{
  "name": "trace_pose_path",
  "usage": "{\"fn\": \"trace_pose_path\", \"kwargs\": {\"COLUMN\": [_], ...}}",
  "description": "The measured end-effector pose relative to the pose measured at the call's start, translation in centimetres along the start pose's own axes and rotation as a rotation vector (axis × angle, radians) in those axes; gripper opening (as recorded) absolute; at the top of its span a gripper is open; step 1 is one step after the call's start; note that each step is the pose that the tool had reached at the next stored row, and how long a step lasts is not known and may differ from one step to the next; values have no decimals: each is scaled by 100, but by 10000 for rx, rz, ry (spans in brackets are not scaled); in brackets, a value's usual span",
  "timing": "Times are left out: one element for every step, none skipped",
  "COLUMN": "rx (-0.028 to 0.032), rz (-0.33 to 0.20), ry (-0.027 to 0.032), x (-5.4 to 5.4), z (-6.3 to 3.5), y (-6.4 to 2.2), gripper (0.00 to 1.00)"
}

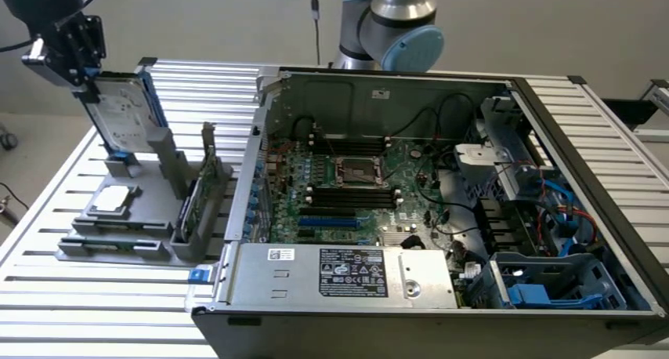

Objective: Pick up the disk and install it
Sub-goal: 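Pick up the disk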

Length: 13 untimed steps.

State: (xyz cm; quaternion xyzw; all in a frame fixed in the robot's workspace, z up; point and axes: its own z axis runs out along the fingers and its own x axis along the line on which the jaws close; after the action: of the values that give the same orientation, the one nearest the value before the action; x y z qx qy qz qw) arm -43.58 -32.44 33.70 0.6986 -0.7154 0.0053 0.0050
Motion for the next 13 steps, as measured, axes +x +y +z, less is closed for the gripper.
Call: {"fn": "trace_pose_path", "kwargs": {"rx": [0, 1, 0, 0, 0, -1, 0, 1, -1, 1, 1, 0, 0], "rz": [0, 0, 0, 0, 0, 0, 0, 0, -1, -1, 0, -1, -1], "ry": [0, -1, 0, 0, 0, 0, 0, 0, 0, -1, 0, 0, 0], "x": [0, 0, 1, 1, 1, 2, 2, 2, 3, 3, 3, 4, 4], "z": [-26, -52, -78, -105, -128, -150, -174, -203, -241, -278, -315, -355, -400], "y": [-2, -5, -7, -10, -13, -16, -19, -24, -33, -43, -55, -71, -92], "gripper": [33, 33, 33, 33, 33, 33, 33, 33, 33, 33, 33, 33, 33]}}
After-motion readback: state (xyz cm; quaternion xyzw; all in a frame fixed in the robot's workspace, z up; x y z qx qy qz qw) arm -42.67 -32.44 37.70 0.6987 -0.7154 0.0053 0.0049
